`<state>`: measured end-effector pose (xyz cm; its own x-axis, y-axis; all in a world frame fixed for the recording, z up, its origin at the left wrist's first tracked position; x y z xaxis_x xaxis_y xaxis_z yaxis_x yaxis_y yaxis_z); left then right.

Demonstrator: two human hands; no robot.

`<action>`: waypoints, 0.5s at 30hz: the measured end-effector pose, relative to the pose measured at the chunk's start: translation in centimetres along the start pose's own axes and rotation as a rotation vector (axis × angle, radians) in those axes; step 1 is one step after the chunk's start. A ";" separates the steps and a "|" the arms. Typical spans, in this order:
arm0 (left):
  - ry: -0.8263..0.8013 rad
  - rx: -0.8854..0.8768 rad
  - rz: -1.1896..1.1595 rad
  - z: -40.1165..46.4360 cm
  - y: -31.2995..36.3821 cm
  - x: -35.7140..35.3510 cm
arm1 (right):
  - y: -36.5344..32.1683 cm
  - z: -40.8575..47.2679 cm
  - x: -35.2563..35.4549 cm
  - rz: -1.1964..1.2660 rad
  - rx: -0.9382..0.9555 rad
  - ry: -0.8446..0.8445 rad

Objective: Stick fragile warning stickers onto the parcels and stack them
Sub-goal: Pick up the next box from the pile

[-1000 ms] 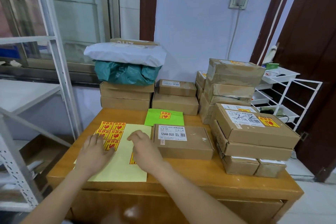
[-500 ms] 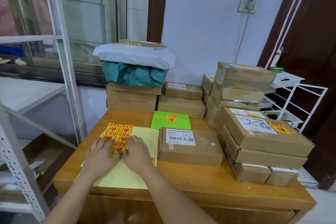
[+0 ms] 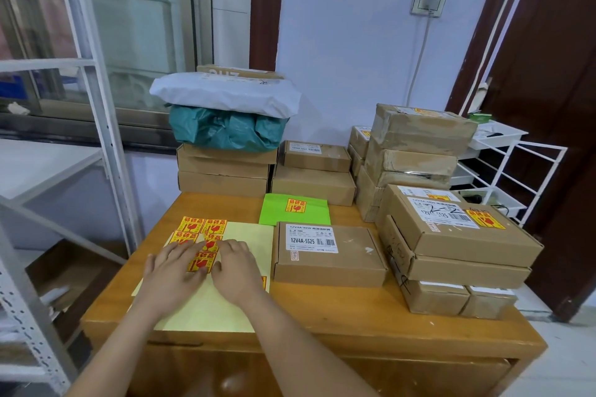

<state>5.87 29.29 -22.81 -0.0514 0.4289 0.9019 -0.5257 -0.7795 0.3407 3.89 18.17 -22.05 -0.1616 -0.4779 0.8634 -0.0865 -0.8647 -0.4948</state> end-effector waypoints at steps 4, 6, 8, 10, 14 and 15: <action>-0.050 -0.048 0.005 -0.1 0.6 -0.2 | -0.2 -0.1 0.0 -0.024 0.022 -0.009; -0.068 -0.058 -0.001 -0.1 0.8 -0.2 | -0.2 -0.1 -0.1 -0.034 0.029 -0.010; -0.076 -0.064 -0.030 -0.1 0.9 -0.3 | -0.3 -0.1 -0.2 -0.040 0.037 -0.010; -0.081 -0.071 -0.055 -0.2 1.0 -0.4 | -0.4 -0.1 -0.2 -0.052 0.045 -0.006; -0.082 -0.094 -0.039 -0.1 1.1 -0.5 | -0.5 -0.2 -0.2 -0.059 0.057 -0.006; -0.086 -0.091 -0.035 -0.1 1.0 -0.5 | -0.5 -0.2 -0.2 -0.060 0.059 -0.008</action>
<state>5.28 28.29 -22.95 0.0393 0.4119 0.9104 -0.6007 -0.7183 0.3509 3.76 18.69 -22.02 -0.1496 -0.4257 0.8924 -0.0381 -0.8994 -0.4354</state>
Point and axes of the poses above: each hand's wrist, its own z-axis towards the middle knuckle, its own x-axis out of the back of the hand, y = z × x, the point moved 9 cm from there along z, towards the middle knuckle, and after that the axes turned 12 degrees about -x, right-handed, at the moved point
